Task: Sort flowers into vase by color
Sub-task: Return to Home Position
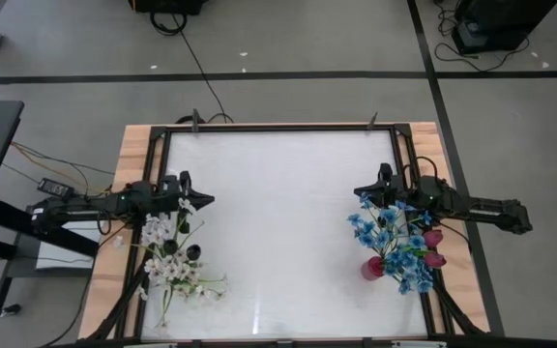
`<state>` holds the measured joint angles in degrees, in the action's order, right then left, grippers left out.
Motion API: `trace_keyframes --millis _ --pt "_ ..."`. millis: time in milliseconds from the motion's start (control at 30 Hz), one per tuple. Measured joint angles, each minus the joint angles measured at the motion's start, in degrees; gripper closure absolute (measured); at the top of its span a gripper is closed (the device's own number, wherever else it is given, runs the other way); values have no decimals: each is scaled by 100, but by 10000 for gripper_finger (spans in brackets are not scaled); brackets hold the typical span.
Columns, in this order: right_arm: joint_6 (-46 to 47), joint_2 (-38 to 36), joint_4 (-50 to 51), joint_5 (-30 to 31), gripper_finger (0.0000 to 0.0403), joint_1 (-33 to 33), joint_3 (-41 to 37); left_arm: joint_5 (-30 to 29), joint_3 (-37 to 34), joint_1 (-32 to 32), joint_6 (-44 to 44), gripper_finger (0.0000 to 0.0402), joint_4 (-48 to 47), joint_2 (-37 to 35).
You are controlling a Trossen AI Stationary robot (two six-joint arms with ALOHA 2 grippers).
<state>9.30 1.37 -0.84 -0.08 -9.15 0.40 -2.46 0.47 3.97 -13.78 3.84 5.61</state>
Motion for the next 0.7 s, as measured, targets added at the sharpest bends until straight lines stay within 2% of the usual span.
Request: trace_keyframes --millis 233,700 --pt "0 0 -2 0 368 -2 -2 -2 13 0 -332 377 96 20" --pt "0 2 -2 0 368 -1 -2 -2 28 0 -343 377 66 39"
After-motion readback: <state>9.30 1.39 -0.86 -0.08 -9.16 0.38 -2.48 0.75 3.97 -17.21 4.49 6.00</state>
